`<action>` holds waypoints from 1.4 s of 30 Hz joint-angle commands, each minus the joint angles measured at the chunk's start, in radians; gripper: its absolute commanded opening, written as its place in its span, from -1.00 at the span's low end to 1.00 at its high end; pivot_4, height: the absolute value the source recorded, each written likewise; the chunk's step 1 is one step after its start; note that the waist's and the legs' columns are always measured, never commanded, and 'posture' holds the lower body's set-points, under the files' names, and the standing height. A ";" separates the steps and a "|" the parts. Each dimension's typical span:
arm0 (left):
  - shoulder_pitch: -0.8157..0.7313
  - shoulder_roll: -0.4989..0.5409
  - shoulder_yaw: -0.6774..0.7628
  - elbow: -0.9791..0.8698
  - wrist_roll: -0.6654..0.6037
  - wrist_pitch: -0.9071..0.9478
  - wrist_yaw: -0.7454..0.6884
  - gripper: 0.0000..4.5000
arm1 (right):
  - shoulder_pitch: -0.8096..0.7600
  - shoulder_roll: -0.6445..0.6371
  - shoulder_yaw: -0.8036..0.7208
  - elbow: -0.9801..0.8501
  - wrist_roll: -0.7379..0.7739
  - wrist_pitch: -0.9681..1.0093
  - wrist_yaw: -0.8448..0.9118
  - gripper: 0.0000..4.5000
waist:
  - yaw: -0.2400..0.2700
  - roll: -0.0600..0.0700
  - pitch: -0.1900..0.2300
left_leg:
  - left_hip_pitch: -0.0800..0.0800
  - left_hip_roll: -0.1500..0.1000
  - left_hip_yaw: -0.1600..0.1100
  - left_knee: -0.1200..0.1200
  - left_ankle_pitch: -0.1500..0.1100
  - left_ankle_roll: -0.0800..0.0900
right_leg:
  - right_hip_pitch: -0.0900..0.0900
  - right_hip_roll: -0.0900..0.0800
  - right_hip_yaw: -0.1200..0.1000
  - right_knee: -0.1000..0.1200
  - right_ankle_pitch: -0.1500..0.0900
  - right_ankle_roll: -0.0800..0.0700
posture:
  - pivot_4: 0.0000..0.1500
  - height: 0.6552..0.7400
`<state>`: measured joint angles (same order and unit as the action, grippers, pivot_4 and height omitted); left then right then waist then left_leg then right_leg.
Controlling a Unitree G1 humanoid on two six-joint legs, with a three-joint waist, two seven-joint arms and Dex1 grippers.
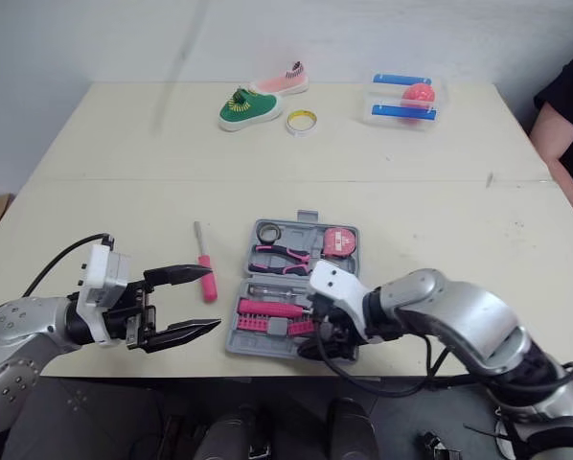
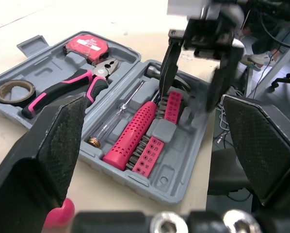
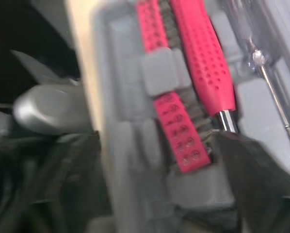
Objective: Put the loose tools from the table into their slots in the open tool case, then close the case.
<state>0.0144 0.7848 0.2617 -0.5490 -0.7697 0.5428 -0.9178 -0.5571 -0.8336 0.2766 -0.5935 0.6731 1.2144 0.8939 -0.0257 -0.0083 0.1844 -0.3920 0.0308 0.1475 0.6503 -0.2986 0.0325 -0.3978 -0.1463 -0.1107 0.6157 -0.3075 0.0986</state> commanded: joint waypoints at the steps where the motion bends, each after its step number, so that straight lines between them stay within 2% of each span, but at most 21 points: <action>1: 0.005 -0.001 0.028 -0.018 -0.008 -0.020 -0.001 1.00 | 0.020 -0.052 -0.062 0.034 0.000 -0.119 0.090 0.91 | 0.000 0.000 0.000 | 0.000 0.000 0.000 0.000 0.000 0.000 | 0.000 0.000 0.000 0.000 0.000 0.000 | 1.00 1.00; 4: -0.002 -0.010 0.018 -0.011 -0.002 -0.028 0.002 1.00 | 0.090 -0.058 -0.098 0.088 -0.042 -0.313 0.167 0.91 | 0.001 -0.001 0.000 | 0.000 0.000 0.000 0.000 0.000 0.000 | 0.000 0.000 0.000 -0.001 0.000 0.000 | 1.00 1.00; 8: -0.007 -0.017 0.008 -0.002 0.006 -0.042 -0.003 1.00 | 0.182 0.033 -0.137 0.160 -0.063 -0.622 0.294 0.91 | -0.002 -0.002 0.001 | 0.000 0.000 0.001 -0.001 0.000 0.000 | 0.001 0.002 -0.001 -0.002 0.000 0.000 | 1.00 1.00; 9: -0.009 -0.018 0.006 0.000 0.008 -0.045 -0.005 1.00 | 0.198 0.067 -0.150 0.183 -0.053 -0.676 0.314 0.81 | -0.002 -0.002 0.001 | 0.000 0.000 0.001 -0.001 0.000 0.000 | 0.001 0.002 -0.001 -0.002 0.000 0.001 | 1.00 1.00; 12: -0.018 -0.019 0.000 0.001 0.011 -0.048 -0.006 1.00 | 0.226 0.125 -0.168 0.246 -0.062 -0.728 0.304 0.33 | 0.000 -0.002 0.001 | 0.001 0.001 0.001 0.000 0.000 -0.001 | 0.002 0.004 -0.002 -0.001 0.000 0.001 | 1.00 1.00; 17: -0.030 -0.017 -0.009 0.002 0.017 -0.048 -0.005 1.00 | 0.248 0.156 -0.099 0.362 -0.219 -0.935 0.333 -0.87 | 0.001 -0.003 0.001 | 0.002 0.000 0.001 0.002 0.001 0.000 | 0.002 0.001 -0.002 0.001 0.001 0.001 | 1.00 1.00; 18: -0.032 -0.018 -0.012 0.001 0.018 -0.047 -0.005 1.00 | 0.249 0.156 -0.082 0.386 -0.258 -0.983 0.342 -0.98 | 0.001 -0.003 0.001 | 0.002 0.000 0.001 0.002 0.001 0.000 | 0.002 0.001 -0.002 0.002 0.001 0.001 | 1.00 1.00; 25: -0.028 -0.015 -0.009 -0.006 0.018 -0.042 -0.005 1.00 | 0.232 0.167 -0.042 0.451 -0.349 -1.041 0.330 -0.98 | -0.003 -0.003 0.001 | 0.002 0.000 0.000 0.001 0.002 -0.001 | 0.002 0.001 -0.001 0.003 0.001 0.001 | 1.00 1.00; 42: -0.018 -0.005 0.007 -0.011 0.011 -0.035 -0.010 1.00 | 0.281 0.116 0.049 0.403 -0.486 -1.028 0.331 -0.98 | 0.001 -0.004 0.001 | 0.003 0.000 0.000 0.001 0.002 -0.001 | 0.002 0.000 0.000 0.002 0.000 0.001 | 1.00 1.00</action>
<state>-0.0057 0.7677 0.2479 -0.5366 -0.7477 0.5142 -0.9211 -0.3025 -0.6984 0.2814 -0.1864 0.2318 0.1920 1.2200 -0.0251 -0.0118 0.1851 -0.3893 0.0312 0.1475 0.6512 -0.2968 0.0310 -0.3954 -0.1459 -0.1110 0.6181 -0.3072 0.0991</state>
